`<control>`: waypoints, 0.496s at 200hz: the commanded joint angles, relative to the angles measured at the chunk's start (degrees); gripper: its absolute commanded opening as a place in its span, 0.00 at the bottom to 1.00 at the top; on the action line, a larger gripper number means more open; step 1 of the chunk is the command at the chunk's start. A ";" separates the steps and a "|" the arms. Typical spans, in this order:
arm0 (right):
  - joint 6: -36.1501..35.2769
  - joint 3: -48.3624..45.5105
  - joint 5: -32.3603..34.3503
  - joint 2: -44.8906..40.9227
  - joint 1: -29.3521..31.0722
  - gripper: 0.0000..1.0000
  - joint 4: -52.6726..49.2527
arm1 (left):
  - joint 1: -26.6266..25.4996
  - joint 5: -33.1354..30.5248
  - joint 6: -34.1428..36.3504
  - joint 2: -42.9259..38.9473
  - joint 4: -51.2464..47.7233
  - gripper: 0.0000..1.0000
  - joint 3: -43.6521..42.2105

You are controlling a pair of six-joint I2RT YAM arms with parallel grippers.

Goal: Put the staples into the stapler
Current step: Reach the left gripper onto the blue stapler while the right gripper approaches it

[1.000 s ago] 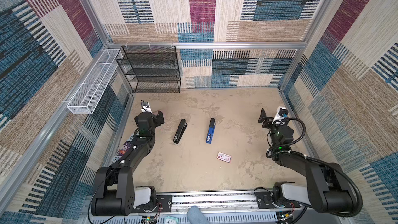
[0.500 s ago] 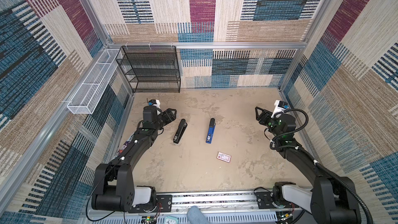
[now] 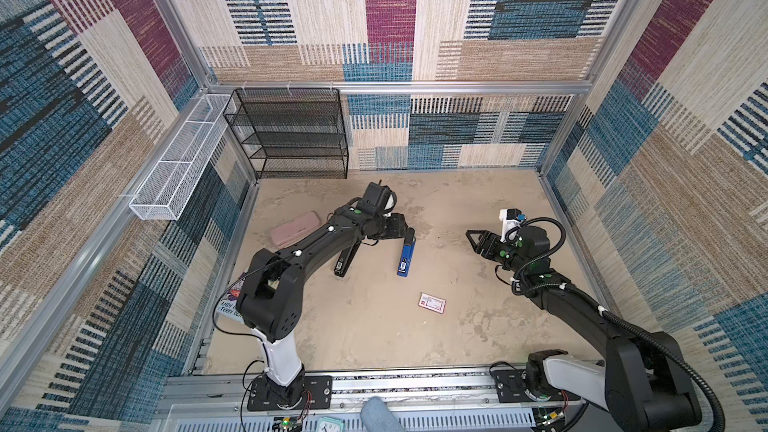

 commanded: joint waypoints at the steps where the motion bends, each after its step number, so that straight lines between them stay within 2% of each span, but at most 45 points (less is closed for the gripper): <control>1: 1.41 -0.44 0.42 0.38 0.72 0.65 0.85 | -1.64 -4.36 3.72 4.87 -8.89 0.66 6.04; 41: 1.06 -0.54 0.41 1.06 1.22 0.65 0.40 | -4.36 -9.97 5.51 13.51 -15.76 0.67 16.12; 99: 1.24 -1.23 -0.06 2.44 1.62 0.65 1.05 | -5.54 -10.73 6.05 21.44 -19.67 0.50 24.45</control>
